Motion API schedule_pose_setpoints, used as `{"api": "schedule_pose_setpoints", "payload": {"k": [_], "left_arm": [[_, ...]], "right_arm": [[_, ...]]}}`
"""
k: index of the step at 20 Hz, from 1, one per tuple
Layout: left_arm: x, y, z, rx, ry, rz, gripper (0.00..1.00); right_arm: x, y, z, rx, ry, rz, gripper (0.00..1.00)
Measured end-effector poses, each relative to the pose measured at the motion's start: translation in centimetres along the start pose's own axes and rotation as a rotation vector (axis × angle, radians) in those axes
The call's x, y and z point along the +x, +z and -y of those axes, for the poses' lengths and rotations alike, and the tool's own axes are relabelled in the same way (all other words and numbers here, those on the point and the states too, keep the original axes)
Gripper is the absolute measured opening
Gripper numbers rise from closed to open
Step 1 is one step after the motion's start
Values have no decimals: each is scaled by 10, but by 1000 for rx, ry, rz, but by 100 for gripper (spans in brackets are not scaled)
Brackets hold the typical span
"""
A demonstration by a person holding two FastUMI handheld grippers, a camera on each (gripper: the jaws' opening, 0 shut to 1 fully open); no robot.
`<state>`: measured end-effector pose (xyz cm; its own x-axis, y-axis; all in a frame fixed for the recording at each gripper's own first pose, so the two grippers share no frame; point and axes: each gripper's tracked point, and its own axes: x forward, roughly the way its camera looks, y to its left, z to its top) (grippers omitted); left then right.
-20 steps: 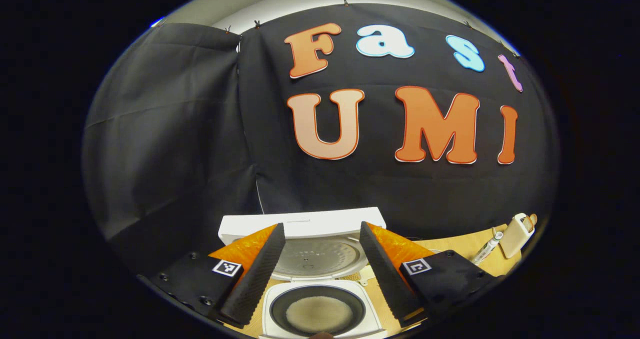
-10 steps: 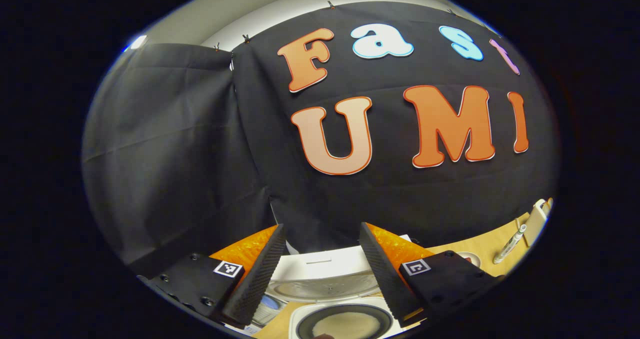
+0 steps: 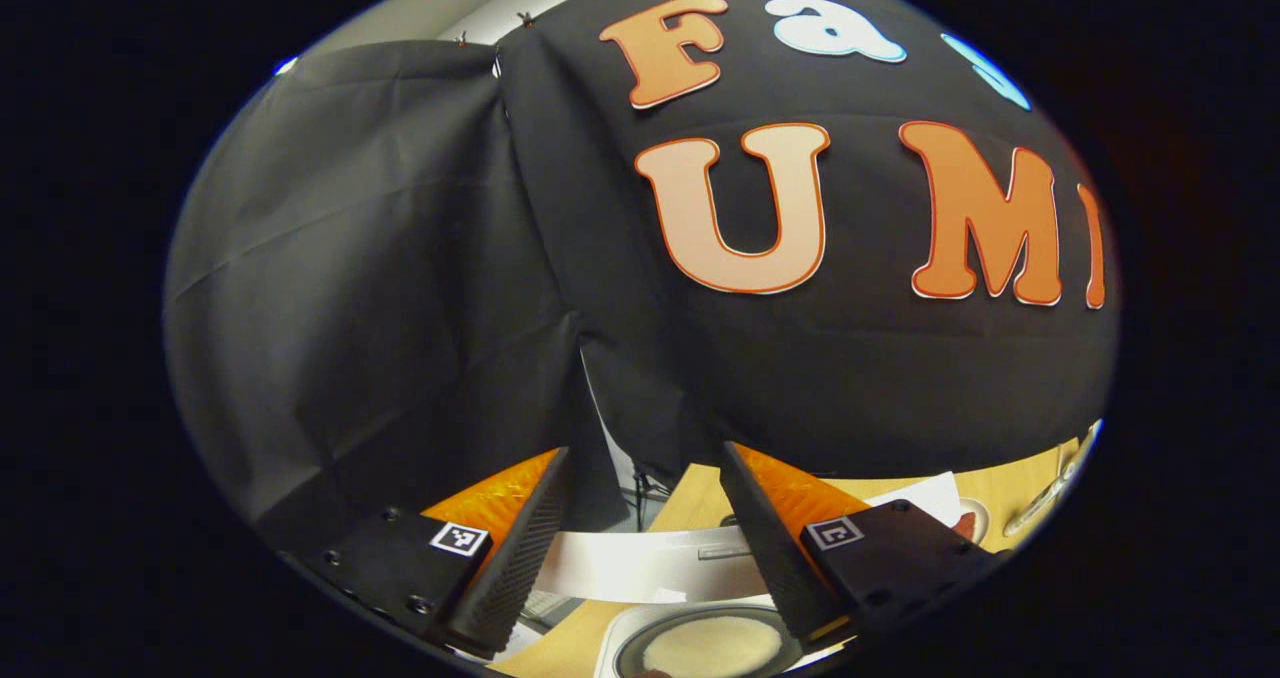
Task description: Close the left gripper, press the button to open the rice cooker; take a wooden spoon from the chopstick holder with the right hand, scoop a spoonful of rice and pour it into the rice cooker, then put the wooden spoon back into the chopstick holder.
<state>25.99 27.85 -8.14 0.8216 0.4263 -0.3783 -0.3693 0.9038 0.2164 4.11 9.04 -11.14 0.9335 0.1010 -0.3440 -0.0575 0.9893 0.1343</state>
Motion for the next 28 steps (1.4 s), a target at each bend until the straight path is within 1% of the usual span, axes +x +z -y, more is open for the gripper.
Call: {"api": "schedule_pose_setpoints", "payload": {"k": [1, 2, 3, 4, 6, 10, 13, 14, 15, 16, 17, 18, 19, 21, 22, 23, 24, 25, 28], "left_arm": [[-3, -5, -2, -35, -20, -22, 95], [-8, -11, -6, -64, -26, -42, 96], [-13, -16, -10, -78, -23, -56, 99], [-19, -22, -11, -86, -26, -72, 96], [-32, -31, -15, -93, -29, -94, 100], [-66, -62, -19, -100, -21, -132, 100], [-90, -100, -15, -98, -26, -187, 100], [-97, -117, -14, -98, -27, -215, 96], [-101, -131, -12, -91, -32, -238, 96], [-104, -146, -10, -91, -36, -262, 96], [-108, -159, -8, -92, -41, -282, 99], [-112, -170, -9, -89, -38, -297, 99], [-115, -175, -8, -89, -36, -310, 96], [-120, -191, -5, -83, -28, -330, 96], [-123, -198, -7, -80, -24, -333, 99], [-122, -201, -6, -77, -20, -342, 97], [-122, -205, -4, -75, -17, -350, 99], [-122, -213, -2, -72, -16, -361, 96], [-134, -249, 2, -50, -9, -394, 99]], "right_arm": [[4, 5, -8, 3, 21, 3, 92], [7, 9, -16, -3, 40, 8, 97], [10, 13, -24, -11, 60, 14, 93], [12, 14, -32, -15, 77, 13, 93], [13, 16, -42, -7, 105, 16, 93], [13, 14, -53, -1, 141, 15, 93], [14, 14, -54, 4, 151, 17, 93], [14, 13, -55, 9, 157, 16, 93], [14, 12, -56, 14, 161, 15, 93], [14, 11, -57, 18, 167, 15, 93], [14, 9, -59, 16, 173, 13, 93], [13, 7, -58, 12, 175, 11, 92], [12, 5, -59, 8, 182, 8, 93], [11, 4, -59, 0, 188, 11, 93], [10, 4, -59, -6, 189, 16, 93], [8, 5, -57, -10, 190, 23, 93], [7, 5, -57, -15, 189, 29, 93], [6, 5, -54, -21, 187, 36, 93], [2, 7, -46, -39, 177, 62, 93]]}}
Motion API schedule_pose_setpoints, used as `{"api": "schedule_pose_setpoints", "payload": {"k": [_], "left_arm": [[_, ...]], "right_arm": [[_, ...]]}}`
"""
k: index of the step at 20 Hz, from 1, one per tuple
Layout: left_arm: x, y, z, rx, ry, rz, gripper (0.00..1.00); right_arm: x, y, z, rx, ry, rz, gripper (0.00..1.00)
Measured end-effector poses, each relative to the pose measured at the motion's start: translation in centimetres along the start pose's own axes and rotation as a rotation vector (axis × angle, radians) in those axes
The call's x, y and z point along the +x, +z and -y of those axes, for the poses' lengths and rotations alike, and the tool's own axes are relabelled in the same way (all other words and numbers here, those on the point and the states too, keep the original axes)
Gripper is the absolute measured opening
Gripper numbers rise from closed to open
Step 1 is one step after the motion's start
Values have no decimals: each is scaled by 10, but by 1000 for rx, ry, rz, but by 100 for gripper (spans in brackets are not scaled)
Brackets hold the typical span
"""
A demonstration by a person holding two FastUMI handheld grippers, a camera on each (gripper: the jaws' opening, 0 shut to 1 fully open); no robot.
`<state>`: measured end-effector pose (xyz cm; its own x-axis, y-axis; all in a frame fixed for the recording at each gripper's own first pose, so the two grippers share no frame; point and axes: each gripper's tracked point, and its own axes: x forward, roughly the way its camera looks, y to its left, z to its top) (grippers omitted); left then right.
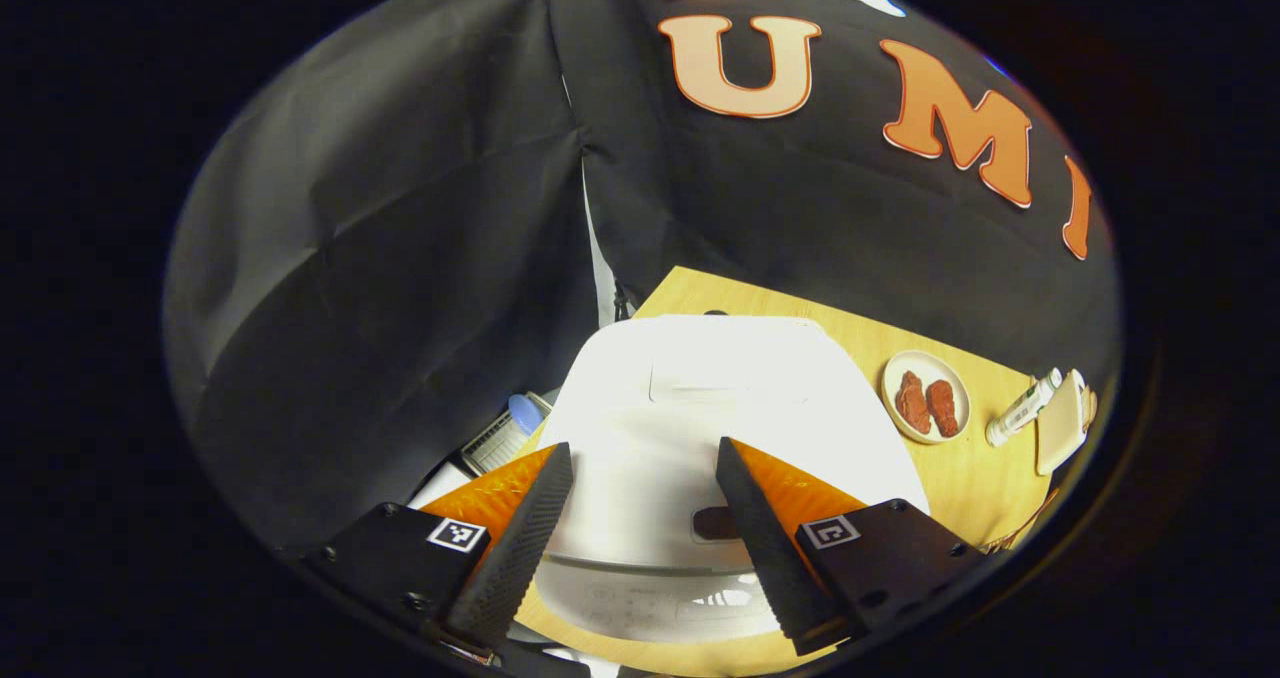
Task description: Close the left gripper, press the button to open the rice cooker; take a wooden spoon from the chopstick holder with the right hand, scoop a spoonful of rice and pour it into the rice cooker, then put the wooden spoon back into the chopstick holder.
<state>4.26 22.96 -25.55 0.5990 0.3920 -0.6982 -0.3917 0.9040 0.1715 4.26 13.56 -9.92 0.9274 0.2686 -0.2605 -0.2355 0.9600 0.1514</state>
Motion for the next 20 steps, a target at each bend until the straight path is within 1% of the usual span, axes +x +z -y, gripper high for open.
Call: {"api": "schedule_pose_setpoints", "payload": {"k": [2, 3, 4, 6, 8, 10, 12, 13, 14, 15, 16, 17, 18, 20], "left_arm": [[8, -20, 1, 14, 6, -35, 99], [9, -26, 3, 9, 4, -37, 96], [11, -22, 5, 5, 4, 4, 97], [8, -22, 3, -3, 0, -12, 99], [8, -26, 4, -18, -14, -26, 96], [8, -21, 16, -82, -65, -31, 96], [10, -25, 15, -43, -61, -23, 96], [9, -25, 19, -36, -78, -22, 96], [8, -27, 25, -23, -89, -22, 91], [6, -27, 30, 2, -84, -17, 95], [6, -28, 34, 11, -85, -11, 91], [4, -28, 37, 16, -80, -8, 91], [5, -29, 36, 26, -77, -5, 96], [5, -31, 38, 9, -78, -7, 96]], "right_arm": [[-4, -1, 6, -8, -9, 11, 93], [-6, -2, 8, -10, -12, 15, 93], [-8, -4, 11, -12, -17, 17, 93], [-11, -9, 16, -7, -23, 16, 92], [-14, -13, 19, 11, -24, 14, 92], [-15, -16, 23, 33, -28, 19, 93], [-16, -20, 27, 54, -29, 16, 92], [-16, -22, 30, 60, -35, 13, 92], [-18, -23, 33, 69, -36, 11, 93], [-19, -24, 36, 78, -39, 11, 92], [-19, -25, 39, 85, -40, 12, 92], [-19, -26, 41, 88, -46, 11, 93], [-19, -27, 43, 92, -48, 11, 93], [-21, -29, 48, 96, -53, 7, 92]]}}
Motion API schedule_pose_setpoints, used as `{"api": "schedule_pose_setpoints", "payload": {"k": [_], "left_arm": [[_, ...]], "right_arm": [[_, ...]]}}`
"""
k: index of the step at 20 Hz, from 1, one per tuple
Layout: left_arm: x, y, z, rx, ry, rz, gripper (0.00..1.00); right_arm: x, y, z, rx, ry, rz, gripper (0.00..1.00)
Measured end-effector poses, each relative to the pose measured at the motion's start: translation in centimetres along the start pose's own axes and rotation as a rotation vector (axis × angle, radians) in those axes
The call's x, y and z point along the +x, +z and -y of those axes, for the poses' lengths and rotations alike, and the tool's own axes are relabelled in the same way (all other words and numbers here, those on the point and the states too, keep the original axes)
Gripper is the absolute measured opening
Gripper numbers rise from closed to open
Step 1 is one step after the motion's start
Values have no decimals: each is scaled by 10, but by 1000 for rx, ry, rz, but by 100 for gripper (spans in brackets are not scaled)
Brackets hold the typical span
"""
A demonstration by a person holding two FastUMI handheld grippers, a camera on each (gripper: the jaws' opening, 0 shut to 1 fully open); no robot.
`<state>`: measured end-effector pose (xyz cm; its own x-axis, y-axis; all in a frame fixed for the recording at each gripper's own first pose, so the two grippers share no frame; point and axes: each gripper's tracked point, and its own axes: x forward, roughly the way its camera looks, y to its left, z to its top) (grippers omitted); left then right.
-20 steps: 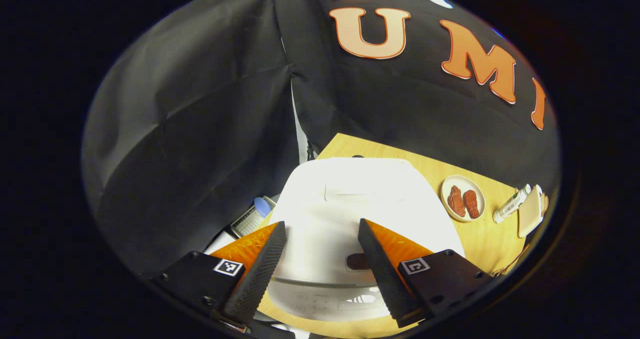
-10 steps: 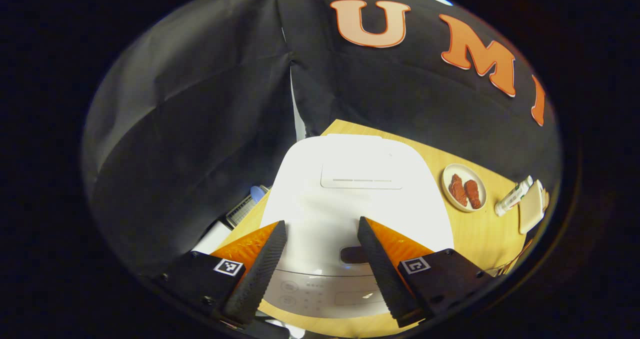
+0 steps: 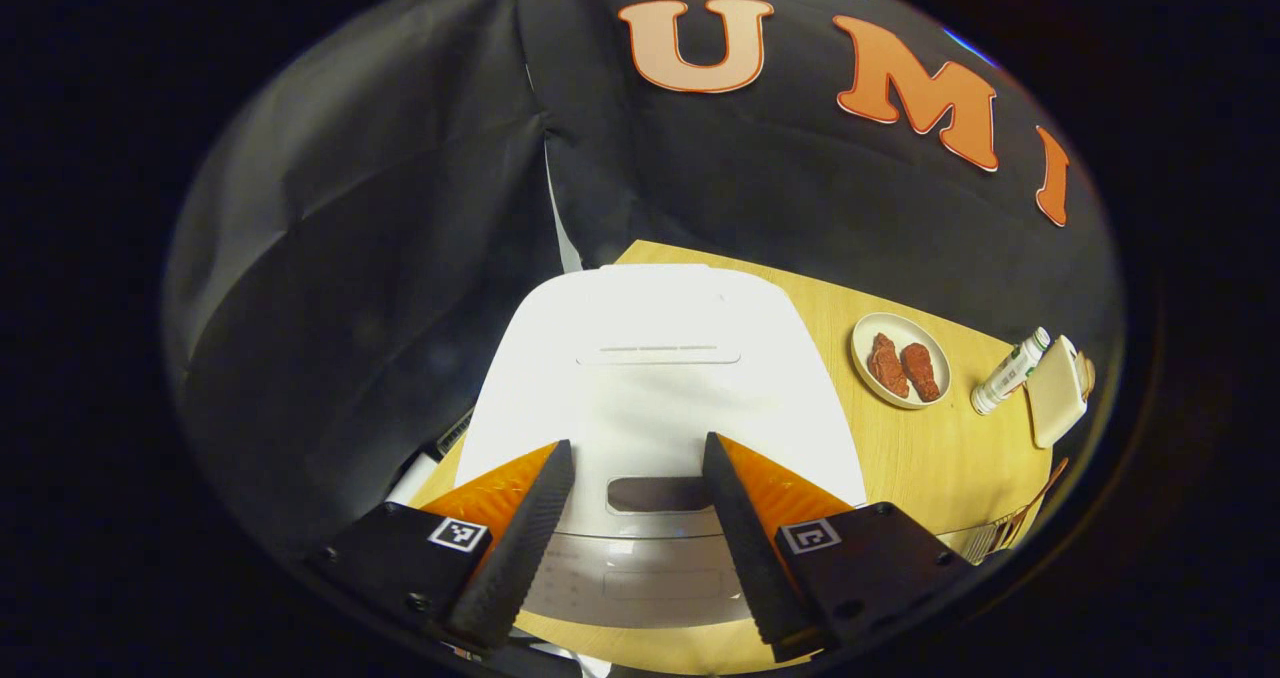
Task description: Close the left gripper, press the button to open the rice cooker; take a wooden spoon from the chopstick holder with the right hand, scoop a spoonful of rice and pour it into the rice cooker, then put the wooden spoon back into the chopstick holder.
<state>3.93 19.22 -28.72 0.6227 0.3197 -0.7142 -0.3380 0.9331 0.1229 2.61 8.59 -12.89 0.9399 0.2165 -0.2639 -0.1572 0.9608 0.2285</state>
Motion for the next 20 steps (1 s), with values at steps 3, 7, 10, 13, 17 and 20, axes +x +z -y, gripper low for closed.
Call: {"api": "schedule_pose_setpoints", "payload": {"k": [3, 7, 10, 13, 17, 20], "left_arm": [[-2, 4, 0, 14, -15, 10, 96], [-10, 22, 11, -21, -40, 98, 90], [-32, 49, 17, 11, -44, 212, 90], [-67, 81, 35, 9, -86, 330, 95], [-128, 133, 56, 43, -139, 514, 94], [-182, 157, 85, 93, -183, 655, 95]], "right_arm": [[-2, 1, 2, -3, -1, 2, 92], [-2, 10, 3, -14, 0, 23, 93], [-1, 16, 3, -15, -1, 36, 93], [-3, 34, 3, -26, -6, 80, 93], [-11, 69, 0, -80, -22, 161, 93], [-18, 84, -6, -120, -30, 197, 92]]}}
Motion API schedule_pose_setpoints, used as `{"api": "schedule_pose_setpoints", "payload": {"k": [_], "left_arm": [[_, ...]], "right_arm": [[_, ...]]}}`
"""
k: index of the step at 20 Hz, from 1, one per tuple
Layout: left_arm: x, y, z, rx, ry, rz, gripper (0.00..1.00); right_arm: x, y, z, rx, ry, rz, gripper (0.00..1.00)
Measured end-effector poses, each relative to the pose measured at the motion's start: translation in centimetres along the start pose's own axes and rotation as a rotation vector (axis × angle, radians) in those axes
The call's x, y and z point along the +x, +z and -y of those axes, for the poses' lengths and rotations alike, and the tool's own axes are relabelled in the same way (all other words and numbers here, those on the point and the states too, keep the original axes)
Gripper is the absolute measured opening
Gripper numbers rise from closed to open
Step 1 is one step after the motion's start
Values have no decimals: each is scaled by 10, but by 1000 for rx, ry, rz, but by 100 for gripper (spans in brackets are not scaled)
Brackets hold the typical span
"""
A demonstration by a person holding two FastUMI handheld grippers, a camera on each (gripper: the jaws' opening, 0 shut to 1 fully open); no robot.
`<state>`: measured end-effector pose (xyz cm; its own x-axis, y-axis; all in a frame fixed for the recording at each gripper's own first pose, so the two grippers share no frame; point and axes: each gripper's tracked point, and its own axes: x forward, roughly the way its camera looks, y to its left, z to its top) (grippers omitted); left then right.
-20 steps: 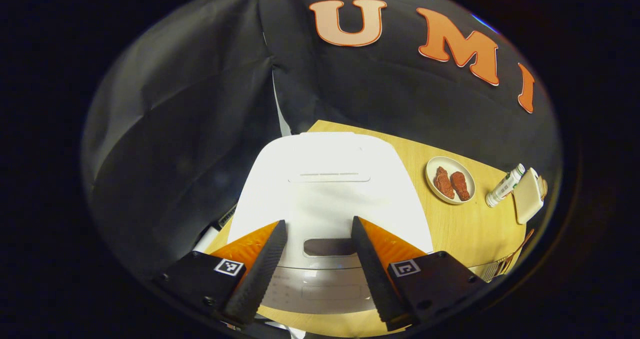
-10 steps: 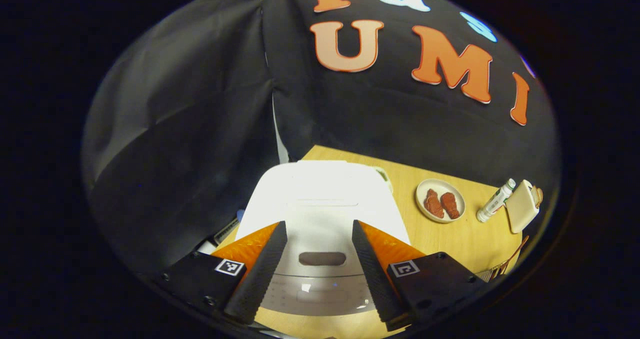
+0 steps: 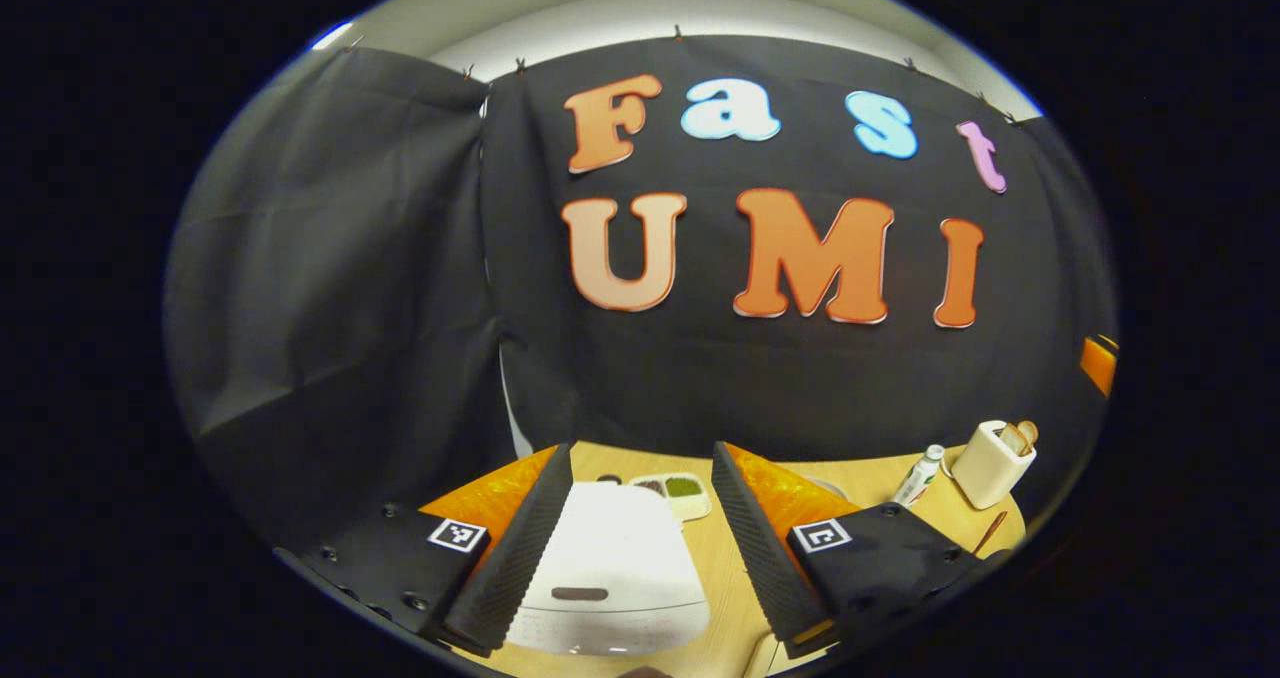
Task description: Close the left gripper, press the button to open the rice cooker; take a wooden spoon from the chopstick holder with the right hand, scoop a spoonful of rice and pour it into the rice cooker, then put the wooden spoon back into the chopstick holder.
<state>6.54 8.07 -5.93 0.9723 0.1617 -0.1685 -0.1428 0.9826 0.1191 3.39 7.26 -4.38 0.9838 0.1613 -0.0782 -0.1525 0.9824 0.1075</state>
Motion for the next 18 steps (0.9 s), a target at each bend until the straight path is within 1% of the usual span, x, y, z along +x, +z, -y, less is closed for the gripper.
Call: {"api": "schedule_pose_setpoints", "payload": {"k": [2, 6, 7, 9, 10, 11, 13, 14, 17, 18], "left_arm": [[-17, 22, 19, 14, -43, 78, 96], [-36, 26, 51, 2, -133, 142, 96], [-40, 28, 55, 6, -145, 152, 96], [-47, 33, 59, 17, -148, 182, 96], [-48, 34, 59, 20, -142, 194, 96], [-49, 32, 58, 16, -139, 196, 96], [-49, 26, 60, -1, -143, 185, 96], [-49, 23, 60, -13, -146, 180, 96], [-49, 22, 56, -31, -142, 180, 96], [-47, 23, 55, -27, -138, 182, 96]], "right_arm": [[-1, 6, -8, -19, 16, 19, 93], [-7, 16, -13, -60, 48, 50, 93], [-8, 16, -18, -62, 57, 49, 98], [-8, 15, -25, -63, 62, 49, 98], [-8, 15, -26, -56, 64, 47, 93], [-8, 14, -28, -46, 69, 45, 98], [-11, 11, -29, -35, 72, 39, 98], [-12, 11, -27, -34, 72, 39, 93], [-16, 11, -24, -38, 60, 39, 93], [-18, 11, -21, -35, 57, 41, 98]]}}
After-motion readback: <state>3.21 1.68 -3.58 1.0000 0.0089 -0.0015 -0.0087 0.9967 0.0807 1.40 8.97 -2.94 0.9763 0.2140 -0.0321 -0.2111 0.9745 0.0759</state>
